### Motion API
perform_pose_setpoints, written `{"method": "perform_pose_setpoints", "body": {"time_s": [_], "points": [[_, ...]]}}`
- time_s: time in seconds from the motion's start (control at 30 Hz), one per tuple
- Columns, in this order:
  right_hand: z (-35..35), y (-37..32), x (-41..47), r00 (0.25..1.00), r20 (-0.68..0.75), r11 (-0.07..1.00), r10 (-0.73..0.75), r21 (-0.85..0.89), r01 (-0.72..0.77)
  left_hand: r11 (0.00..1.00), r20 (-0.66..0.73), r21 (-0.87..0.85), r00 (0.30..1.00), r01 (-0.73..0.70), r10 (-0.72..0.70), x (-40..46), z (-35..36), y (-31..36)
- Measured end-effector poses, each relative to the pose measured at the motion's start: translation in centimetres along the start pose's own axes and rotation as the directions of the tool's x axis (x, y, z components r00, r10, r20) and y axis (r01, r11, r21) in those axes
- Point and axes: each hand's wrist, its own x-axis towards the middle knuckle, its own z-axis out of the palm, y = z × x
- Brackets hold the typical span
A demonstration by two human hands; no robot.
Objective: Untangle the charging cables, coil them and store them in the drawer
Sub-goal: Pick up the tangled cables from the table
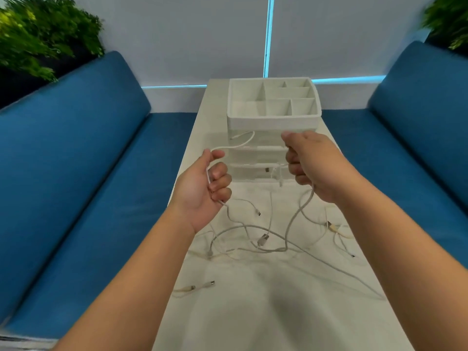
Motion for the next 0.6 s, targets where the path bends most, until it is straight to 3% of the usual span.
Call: {"method": "perform_pose_setpoints", "body": {"time_s": [0.2, 0.4, 0.6], "points": [[0.3, -1.9, 0.1, 0.981, -0.122, 0.988, -0.153, -0.029, 0.151, 0.998, -0.033, -0.053, 0.999, -0.033, 0.031, 0.5, -1.5, 1.5], [-0.3, -4.9, 0.6, 0.916, -0.205, 0.938, -0.344, -0.127, 0.324, 0.988, -0.135, -0.152, 0.991, -0.009, -0.012, 1.6, -2.7, 2.5], [-1.0, -3.4, 2.3, 0.941, -0.117, 0.767, -0.317, -0.615, 0.182, 0.995, -0.017, -0.091, 0.999, -0.045, 0.044, 1.8, 1.1, 6.5]]}}
